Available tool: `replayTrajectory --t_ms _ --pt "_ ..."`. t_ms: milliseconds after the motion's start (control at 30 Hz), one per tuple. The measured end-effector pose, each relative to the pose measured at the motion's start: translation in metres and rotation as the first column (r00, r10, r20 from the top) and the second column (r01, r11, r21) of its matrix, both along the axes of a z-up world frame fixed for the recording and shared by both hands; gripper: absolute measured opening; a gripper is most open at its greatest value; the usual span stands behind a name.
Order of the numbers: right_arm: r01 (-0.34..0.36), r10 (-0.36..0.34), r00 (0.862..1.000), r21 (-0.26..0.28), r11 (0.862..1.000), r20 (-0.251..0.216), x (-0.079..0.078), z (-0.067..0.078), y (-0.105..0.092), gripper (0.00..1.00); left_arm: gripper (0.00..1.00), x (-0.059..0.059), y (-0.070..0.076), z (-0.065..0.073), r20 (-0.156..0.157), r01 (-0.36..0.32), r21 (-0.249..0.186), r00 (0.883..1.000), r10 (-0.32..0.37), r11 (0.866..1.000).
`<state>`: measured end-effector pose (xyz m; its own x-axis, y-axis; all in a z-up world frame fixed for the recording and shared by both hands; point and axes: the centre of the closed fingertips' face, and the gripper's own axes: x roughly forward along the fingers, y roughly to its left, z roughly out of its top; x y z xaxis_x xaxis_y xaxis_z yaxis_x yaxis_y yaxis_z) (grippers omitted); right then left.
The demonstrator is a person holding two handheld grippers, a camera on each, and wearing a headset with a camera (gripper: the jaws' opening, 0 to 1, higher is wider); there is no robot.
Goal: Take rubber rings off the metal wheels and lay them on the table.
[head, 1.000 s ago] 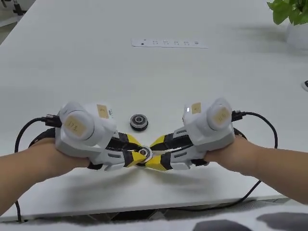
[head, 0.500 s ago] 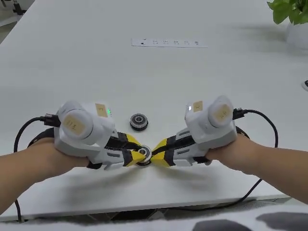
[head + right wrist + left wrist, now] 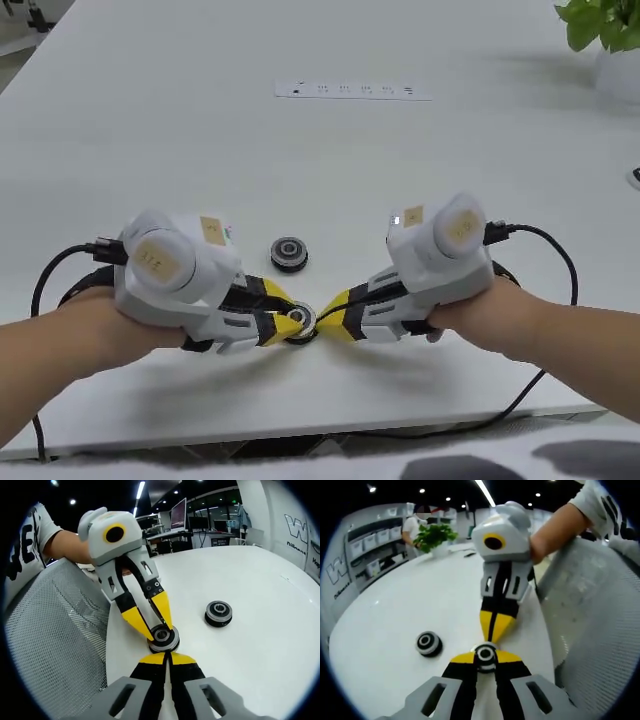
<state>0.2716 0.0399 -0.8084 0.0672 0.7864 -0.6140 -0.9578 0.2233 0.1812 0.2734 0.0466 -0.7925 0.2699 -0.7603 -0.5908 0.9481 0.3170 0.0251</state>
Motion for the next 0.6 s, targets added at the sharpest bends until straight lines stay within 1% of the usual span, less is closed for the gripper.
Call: replayTrajectory --t_ms 33,67,100,133,267,333,467,500,600 --pt "0.004 -0.004 1.0 0.0 1.0 -0.001 0.0005 0.0002 -0.0008 0.0 0.13 0.0 0.0001 0.0 0.0 0.0 0.0 1.0 0.0 1.0" --pt "0.01 -0.01 1.0 0.002 1.0 -0.017 0.0002 0.0003 -0.0014 0.0 0.13 -0.0001 0.0 0.0 0.0 0.0 0.0 1.0 0.0 1.0" --pt "0.011 -0.011 1.0 0.01 1.0 -0.017 0.001 0.0007 -0.001 0.0 0.13 0.0 0.0 0.0 0.0 0.0 0.001 1.0 0.0 1.0" --pt "0.019 -0.019 0.999 0.017 1.0 -0.03 0.0008 0.001 -0.0009 0.0 0.13 0.0001 -0.0001 0.0 0.0 0.0 0.001 1.0 0.0 1.0" --pt "0.031 -0.03 0.998 0.026 0.999 -0.051 0.0009 0.0011 -0.0007 0.0 0.13 0.0002 -0.0001 0.0 0.001 0.0 0.002 1.0 0.0 1.0" --pt "0.043 -0.041 0.997 0.036 0.998 -0.07 0.0016 0.0014 -0.001 0.0 0.13 0.0 -0.0001 0.0001 0.001 0.0 0.002 1.0 0.0 1.0" --pt "0.083 -0.075 0.989 0.062 0.995 -0.127 0.0025 0.0022 -0.0019 0.0 0.13 -0.0008 -0.0005 0.0006 0.0 -0.002 0.003 1.0 0.002 1.0" --pt "0.101 -0.089 0.985 0.069 0.993 -0.15 0.0025 0.0024 -0.0021 0.0 0.13 -0.0008 -0.0005 0.0006 -0.001 -0.003 0.002 1.0 0.003 1.0" --pt "0.126 -0.109 0.977 0.081 0.989 -0.183 0.0034 0.0025 -0.0024 0.0 0.13 -0.0008 -0.0005 0.0006 -0.002 -0.004 0.003 1.0 0.004 1.0"
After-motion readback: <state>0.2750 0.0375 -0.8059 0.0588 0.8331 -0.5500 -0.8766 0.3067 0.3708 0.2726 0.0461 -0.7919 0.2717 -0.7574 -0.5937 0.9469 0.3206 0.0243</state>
